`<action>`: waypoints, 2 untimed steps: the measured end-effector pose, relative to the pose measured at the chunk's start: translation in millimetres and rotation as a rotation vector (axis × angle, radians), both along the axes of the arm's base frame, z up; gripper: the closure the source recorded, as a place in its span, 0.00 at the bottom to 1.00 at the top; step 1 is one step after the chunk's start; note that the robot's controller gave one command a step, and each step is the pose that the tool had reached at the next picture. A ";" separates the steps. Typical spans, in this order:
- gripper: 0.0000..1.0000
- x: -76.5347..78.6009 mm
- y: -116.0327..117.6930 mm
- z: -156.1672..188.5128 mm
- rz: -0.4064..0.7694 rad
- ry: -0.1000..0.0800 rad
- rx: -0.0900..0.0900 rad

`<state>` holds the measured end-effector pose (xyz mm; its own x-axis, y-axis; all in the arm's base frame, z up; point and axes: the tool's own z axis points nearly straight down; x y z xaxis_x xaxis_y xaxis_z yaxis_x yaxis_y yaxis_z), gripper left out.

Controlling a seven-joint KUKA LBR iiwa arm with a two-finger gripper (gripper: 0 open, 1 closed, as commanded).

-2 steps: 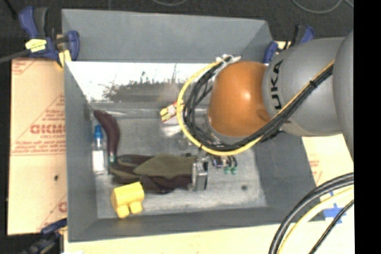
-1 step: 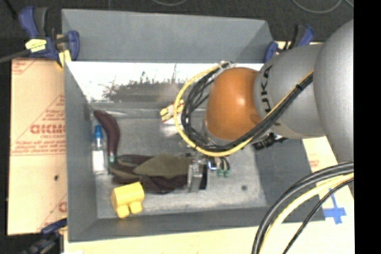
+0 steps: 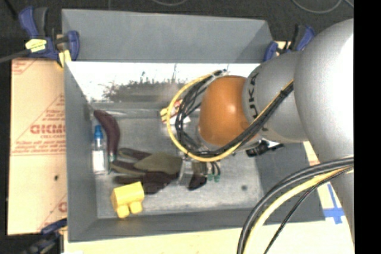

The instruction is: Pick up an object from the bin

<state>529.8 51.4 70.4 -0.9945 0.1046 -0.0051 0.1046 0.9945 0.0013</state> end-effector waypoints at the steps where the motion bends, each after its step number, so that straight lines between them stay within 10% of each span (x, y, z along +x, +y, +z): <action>1: 1.00 0.0 0.0 0.0 0.000 0.000 0.000; 2: 1.00 -0.4 -0.2 6.3 -0.002 0.006 0.000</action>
Offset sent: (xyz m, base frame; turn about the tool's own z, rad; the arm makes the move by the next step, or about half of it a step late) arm 0.0260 -0.0009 0.1487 0.0406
